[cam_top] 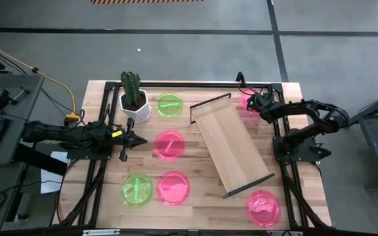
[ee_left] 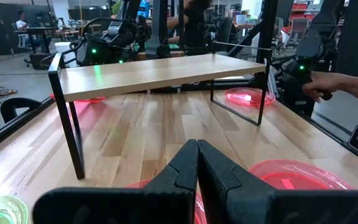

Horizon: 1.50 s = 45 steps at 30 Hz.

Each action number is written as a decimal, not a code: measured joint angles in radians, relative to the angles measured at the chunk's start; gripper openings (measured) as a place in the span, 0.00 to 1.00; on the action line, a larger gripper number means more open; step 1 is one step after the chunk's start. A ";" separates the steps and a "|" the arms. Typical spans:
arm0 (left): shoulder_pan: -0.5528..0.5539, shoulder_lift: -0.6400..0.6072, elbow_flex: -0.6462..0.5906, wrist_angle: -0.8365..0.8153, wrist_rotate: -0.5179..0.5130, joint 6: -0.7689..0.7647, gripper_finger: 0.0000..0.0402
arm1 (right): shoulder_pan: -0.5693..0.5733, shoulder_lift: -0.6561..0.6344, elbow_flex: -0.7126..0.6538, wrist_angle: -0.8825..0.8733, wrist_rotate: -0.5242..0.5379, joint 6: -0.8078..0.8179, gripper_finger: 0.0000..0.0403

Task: Place and stack plates onto a shelf
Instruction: Put the top right pink plate on the shelf

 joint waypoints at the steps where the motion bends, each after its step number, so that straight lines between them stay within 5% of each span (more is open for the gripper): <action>1: 0.000 0.000 0.000 0.000 0.000 0.000 0.00 | 0.000 0.000 0.000 0.009 0.003 -0.013 0.03; 22: 0.000 0.000 0.000 0.000 0.000 0.000 0.00 | 0.027 -0.245 0.000 -0.019 -0.080 -0.099 0.00; 45: 0.000 0.000 0.000 0.000 0.000 0.000 0.00 | 0.090 -0.617 0.000 -0.211 -0.036 -0.113 0.00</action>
